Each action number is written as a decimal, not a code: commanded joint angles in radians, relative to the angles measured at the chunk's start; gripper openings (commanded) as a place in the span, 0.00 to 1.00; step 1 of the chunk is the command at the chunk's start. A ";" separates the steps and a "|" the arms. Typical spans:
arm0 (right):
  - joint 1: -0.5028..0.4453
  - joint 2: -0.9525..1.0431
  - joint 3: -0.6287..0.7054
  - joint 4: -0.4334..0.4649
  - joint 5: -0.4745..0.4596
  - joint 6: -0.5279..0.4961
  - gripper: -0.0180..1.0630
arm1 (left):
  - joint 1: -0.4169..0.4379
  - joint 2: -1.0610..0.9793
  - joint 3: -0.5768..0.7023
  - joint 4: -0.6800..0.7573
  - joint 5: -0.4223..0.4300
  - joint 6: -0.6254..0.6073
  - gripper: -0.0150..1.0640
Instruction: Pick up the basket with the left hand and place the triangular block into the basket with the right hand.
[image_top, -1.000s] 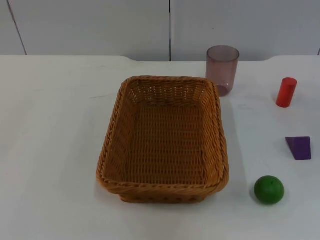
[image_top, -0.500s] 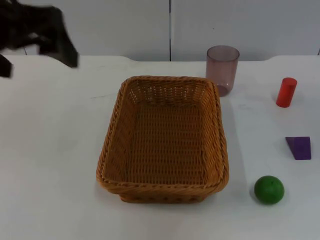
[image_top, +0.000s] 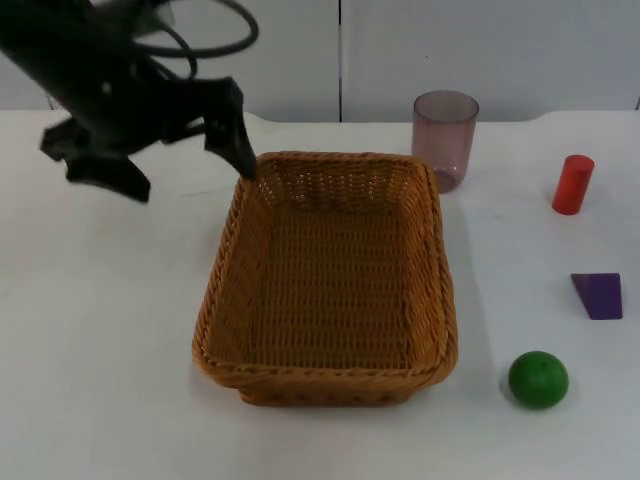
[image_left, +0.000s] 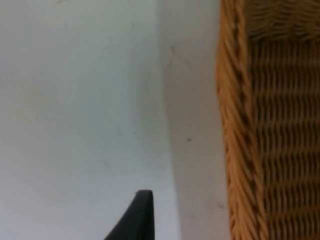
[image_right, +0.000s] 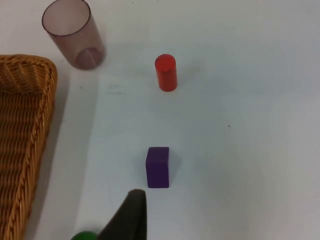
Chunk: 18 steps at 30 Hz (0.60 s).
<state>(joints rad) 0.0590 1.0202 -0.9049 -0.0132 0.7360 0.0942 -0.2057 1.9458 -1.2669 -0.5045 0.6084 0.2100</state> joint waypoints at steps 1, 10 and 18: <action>-0.004 -0.001 -0.006 -0.005 -0.001 -0.001 0.99 | -0.010 0.045 -0.009 -0.029 0.000 -0.008 0.99; -0.004 -0.001 -0.006 -0.007 -0.001 -0.005 0.99 | -0.133 0.149 -0.013 0.129 -0.111 -0.202 0.99; -0.004 -0.001 -0.006 -0.007 -0.002 -0.009 0.99 | -0.148 0.197 -0.015 0.297 -0.136 -0.434 0.99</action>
<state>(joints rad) 0.0590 1.0202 -0.9049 -0.0151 0.7360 0.0906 -0.3455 2.1439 -1.2764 -0.2301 0.4784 -0.1853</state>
